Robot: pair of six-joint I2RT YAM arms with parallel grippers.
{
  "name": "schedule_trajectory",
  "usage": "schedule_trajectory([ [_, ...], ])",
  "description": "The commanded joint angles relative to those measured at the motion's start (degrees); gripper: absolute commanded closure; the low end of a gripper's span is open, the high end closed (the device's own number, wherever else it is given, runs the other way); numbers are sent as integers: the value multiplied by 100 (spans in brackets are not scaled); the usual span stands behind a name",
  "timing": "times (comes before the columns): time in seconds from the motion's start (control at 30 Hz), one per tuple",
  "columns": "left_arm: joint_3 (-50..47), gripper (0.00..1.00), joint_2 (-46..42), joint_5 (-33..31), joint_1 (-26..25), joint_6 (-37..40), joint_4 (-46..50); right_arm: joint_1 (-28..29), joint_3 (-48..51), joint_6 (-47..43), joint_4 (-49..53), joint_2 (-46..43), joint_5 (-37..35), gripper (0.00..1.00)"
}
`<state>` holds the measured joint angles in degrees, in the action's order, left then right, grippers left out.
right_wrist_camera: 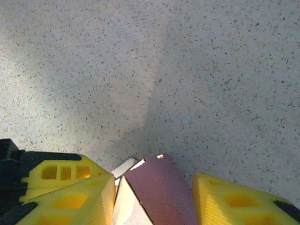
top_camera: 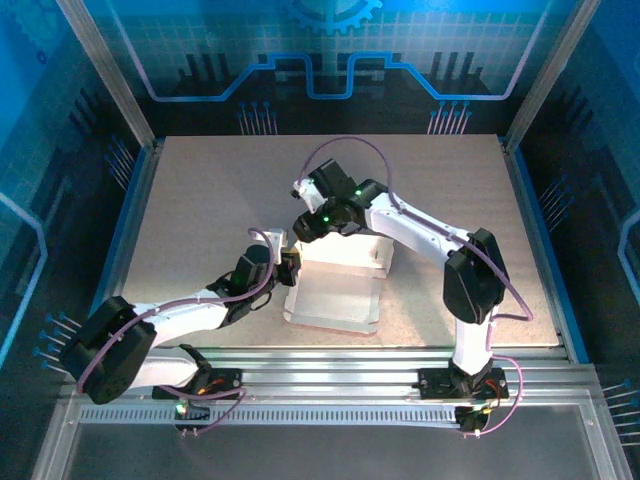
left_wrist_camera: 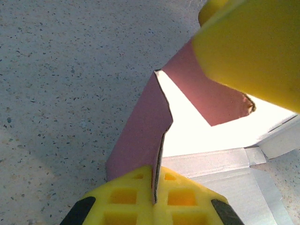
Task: Fold the paper box
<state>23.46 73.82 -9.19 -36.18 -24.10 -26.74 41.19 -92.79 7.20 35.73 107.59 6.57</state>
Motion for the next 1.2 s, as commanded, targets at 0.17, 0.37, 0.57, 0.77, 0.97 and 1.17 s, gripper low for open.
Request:
schedule_trajectory([
  [0.17,-394,100,308,409,-113,-129,1574,105,513,87,-247,-463,157,58],
  [0.37,-389,100,308,416,-114,-130,1567,146,872,296,-580,-676,312,52],
  [0.57,-393,100,291,418,-110,-134,1584,130,1118,507,-871,-871,499,55],
  [0.77,-391,99,291,428,-117,-137,1576,81,1330,726,-1146,-933,713,67],
  [0.97,-395,100,282,427,-113,-130,1584,-9,1491,927,-1375,-924,942,75],
  [1.17,-399,99,282,436,-115,-130,1584,-184,1656,1169,-1593,-813,1081,80],
])
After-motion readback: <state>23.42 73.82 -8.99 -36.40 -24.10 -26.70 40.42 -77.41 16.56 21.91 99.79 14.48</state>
